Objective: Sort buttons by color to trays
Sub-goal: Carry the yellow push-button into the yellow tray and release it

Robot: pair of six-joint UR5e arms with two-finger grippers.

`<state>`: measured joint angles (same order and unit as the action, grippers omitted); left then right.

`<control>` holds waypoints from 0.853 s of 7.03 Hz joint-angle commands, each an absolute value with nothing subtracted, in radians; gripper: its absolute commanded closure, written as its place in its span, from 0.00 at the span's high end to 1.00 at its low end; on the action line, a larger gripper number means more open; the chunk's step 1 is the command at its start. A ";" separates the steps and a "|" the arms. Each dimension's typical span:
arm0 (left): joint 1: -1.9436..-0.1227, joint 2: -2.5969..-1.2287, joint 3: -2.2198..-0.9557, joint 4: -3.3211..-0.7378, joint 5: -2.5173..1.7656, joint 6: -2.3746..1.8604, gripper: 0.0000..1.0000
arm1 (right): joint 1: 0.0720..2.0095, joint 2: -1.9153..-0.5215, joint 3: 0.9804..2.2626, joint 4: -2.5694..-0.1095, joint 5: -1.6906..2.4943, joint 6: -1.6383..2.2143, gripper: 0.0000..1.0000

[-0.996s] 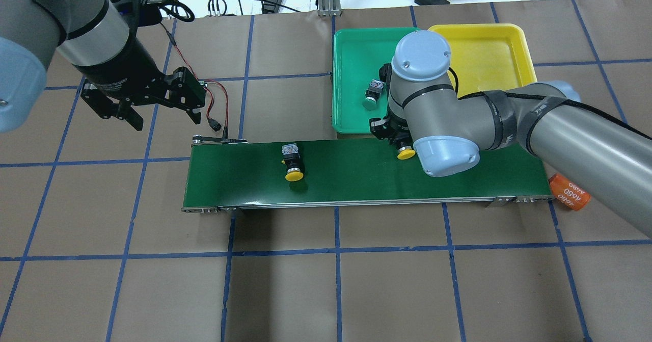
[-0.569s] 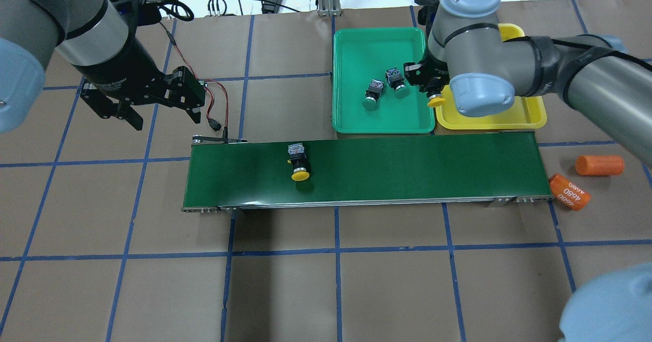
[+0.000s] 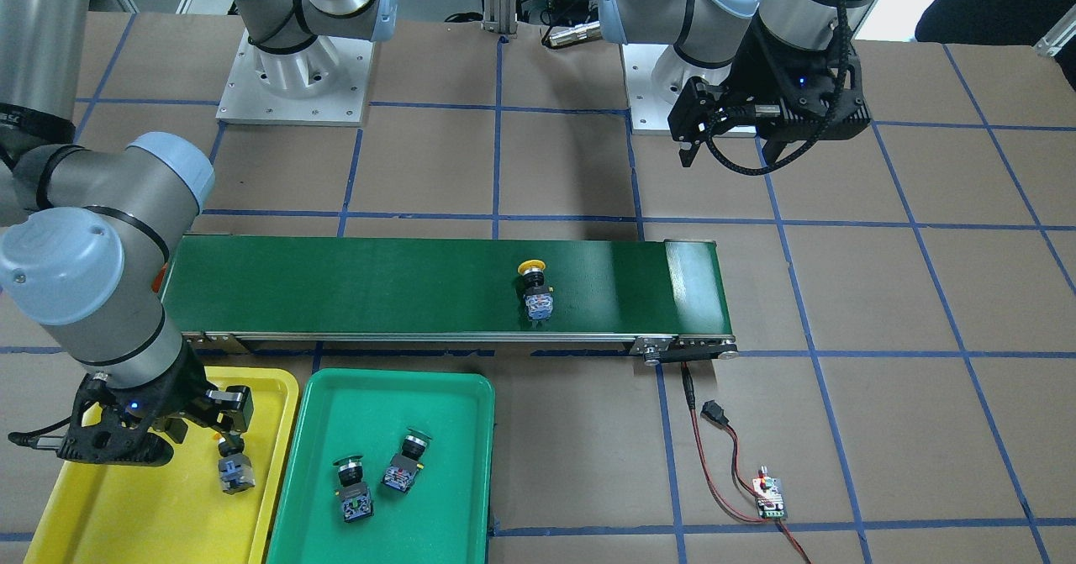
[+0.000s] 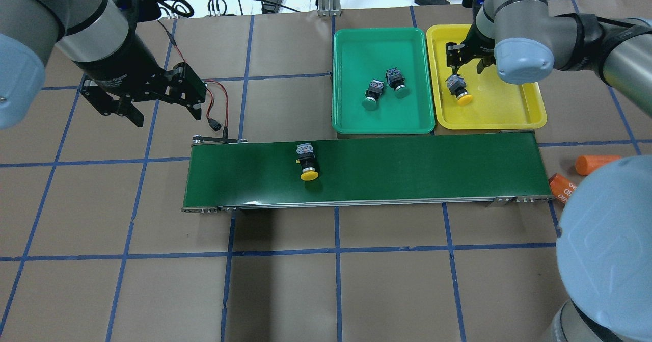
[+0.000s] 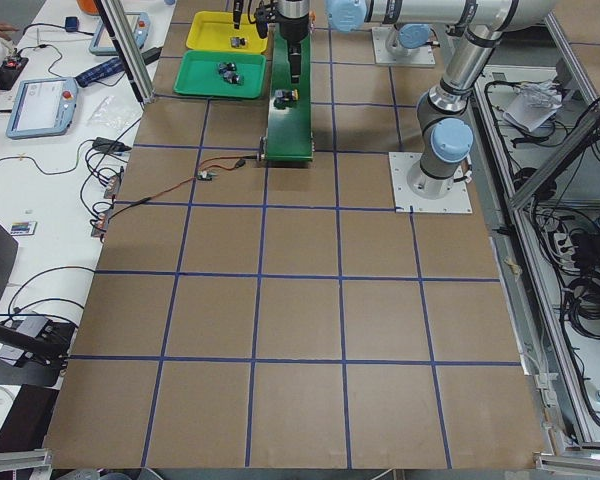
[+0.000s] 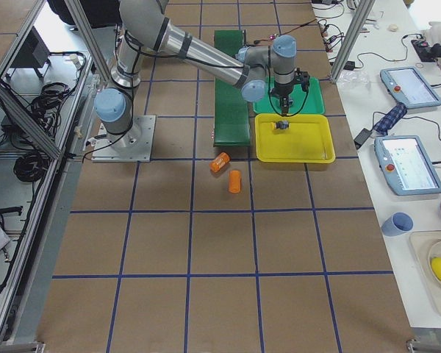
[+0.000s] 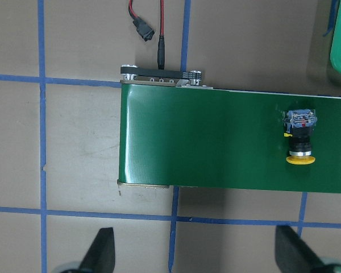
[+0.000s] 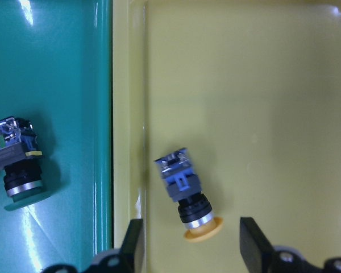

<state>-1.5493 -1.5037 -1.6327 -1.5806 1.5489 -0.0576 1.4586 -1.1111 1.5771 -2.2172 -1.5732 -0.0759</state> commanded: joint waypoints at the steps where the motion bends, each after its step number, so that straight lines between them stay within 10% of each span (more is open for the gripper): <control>1: -1.549 -1.503 -1.631 -1.578 1.548 -0.061 1.00 | 1.463 -1.225 1.577 -2.058 -1.572 -0.078 1.00; 6: -1.548 -1.503 -1.631 -1.572 1.549 -0.063 1.00 | 1.585 -1.418 1.762 -1.916 -1.569 -0.040 1.00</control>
<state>-1.5479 -1.5041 -1.6319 -1.5729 1.5483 -0.0629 1.5699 -1.4150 1.6662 -1.8898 -1.5573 -0.0475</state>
